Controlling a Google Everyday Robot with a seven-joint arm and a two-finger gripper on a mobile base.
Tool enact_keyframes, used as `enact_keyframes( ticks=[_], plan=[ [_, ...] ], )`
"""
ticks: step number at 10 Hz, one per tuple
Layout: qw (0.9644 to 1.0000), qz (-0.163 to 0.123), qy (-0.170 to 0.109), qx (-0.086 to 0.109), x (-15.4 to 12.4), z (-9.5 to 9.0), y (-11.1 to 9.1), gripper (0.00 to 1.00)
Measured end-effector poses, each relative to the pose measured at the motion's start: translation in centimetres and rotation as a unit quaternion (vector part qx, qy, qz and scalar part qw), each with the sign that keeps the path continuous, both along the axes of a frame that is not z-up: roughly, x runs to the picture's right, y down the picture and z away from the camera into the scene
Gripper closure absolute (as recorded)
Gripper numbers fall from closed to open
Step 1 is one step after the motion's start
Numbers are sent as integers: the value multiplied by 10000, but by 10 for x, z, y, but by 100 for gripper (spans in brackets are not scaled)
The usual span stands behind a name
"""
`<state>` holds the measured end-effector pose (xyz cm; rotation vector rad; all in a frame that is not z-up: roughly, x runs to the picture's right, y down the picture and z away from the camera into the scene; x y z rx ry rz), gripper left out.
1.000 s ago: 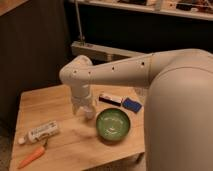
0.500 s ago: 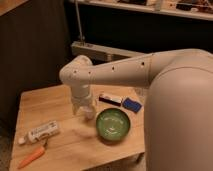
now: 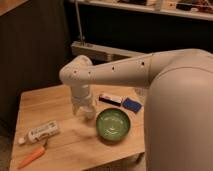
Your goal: Place the bottle in the ceramic bowl
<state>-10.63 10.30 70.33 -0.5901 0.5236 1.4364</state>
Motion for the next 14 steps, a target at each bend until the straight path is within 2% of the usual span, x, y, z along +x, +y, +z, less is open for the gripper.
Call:
enact_keyframes(
  ticks=[4, 5, 6, 7, 8, 9, 10, 11, 12, 13, 14],
  plan=[
    [10000, -24, -53, 22, 0, -2, 0, 35],
    [9995, -47, -294, 97, -5, -4, -1, 35],
    [9952, -189, -942, 190, -10, -8, -2, 35],
    [9878, -314, -1503, 274, -12, -12, -3, 35],
    [9772, -457, -2041, 376, -12, -15, -5, 35],
    [9563, -711, -2788, 513, -12, -21, -7, 35],
    [9330, -1094, -3381, 564, -14, -24, -8, 35],
    [9172, -1333, -3708, 593, -16, -26, -9, 35],
    [8995, -1560, -4030, 635, -15, -28, -11, 35],
    [8839, -1731, -4290, 683, -14, -29, -12, 35],
    [8707, -1867, -4491, 730, -15, -30, -14, 35]
  ],
)
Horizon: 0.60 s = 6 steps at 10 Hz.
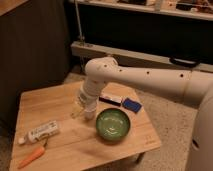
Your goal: Place the bottle in the ceramic bowl
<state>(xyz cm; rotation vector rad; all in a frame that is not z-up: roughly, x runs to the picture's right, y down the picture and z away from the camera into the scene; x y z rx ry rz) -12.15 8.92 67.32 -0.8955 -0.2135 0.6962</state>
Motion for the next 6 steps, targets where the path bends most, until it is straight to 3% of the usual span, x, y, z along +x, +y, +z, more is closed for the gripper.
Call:
enact_keyframes(
  ticks=[3, 4, 5, 6],
  plan=[
    [9988, -327, -28, 362, -22, 3, 2, 35],
    [9962, -593, -216, 593, -39, 7, 2, 35],
    [9895, -1024, -543, 864, -60, 13, 4, 35],
    [9792, -1467, -875, 1095, -79, 16, 8, 35]
  ],
)
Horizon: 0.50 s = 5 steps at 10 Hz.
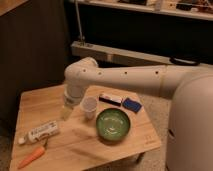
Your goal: Place the bottle in the ceramic bowl
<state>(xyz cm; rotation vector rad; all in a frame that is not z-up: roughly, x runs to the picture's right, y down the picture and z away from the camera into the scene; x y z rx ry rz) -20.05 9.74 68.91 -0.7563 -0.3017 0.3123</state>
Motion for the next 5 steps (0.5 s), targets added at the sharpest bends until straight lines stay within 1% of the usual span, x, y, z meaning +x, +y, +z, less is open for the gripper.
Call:
enact_keyframes(
  ticks=[1, 2, 3, 4, 5],
  plan=[
    [9980, -495, -326, 220, -13, 5, 8, 35],
    [9928, -939, -609, 428, -20, 8, 15, 35],
    [9858, -1308, -853, 620, -25, 9, 21, 35],
    [9801, -1545, -994, 751, -27, 11, 24, 35],
    [9771, -1655, -1070, 804, -29, 11, 25, 35]
  ],
)
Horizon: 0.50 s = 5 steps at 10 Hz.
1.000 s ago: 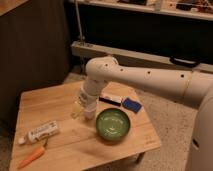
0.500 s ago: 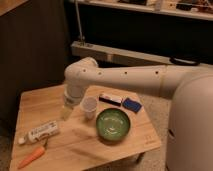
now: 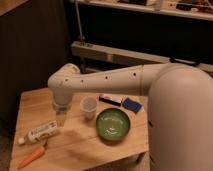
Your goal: Place the bottle in the ceramic bowl
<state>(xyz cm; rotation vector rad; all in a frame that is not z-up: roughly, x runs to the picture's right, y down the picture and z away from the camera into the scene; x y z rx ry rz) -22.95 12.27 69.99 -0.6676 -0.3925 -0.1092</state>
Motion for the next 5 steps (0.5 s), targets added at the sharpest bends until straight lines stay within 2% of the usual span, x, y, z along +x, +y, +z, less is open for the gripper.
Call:
enact_keyframes(
  ticks=[3, 5],
  plan=[
    [10000, -36, -49, 75, -2, 1, -1, 35],
    [9991, 48, -316, 270, -14, 14, -4, 35]
  ],
)
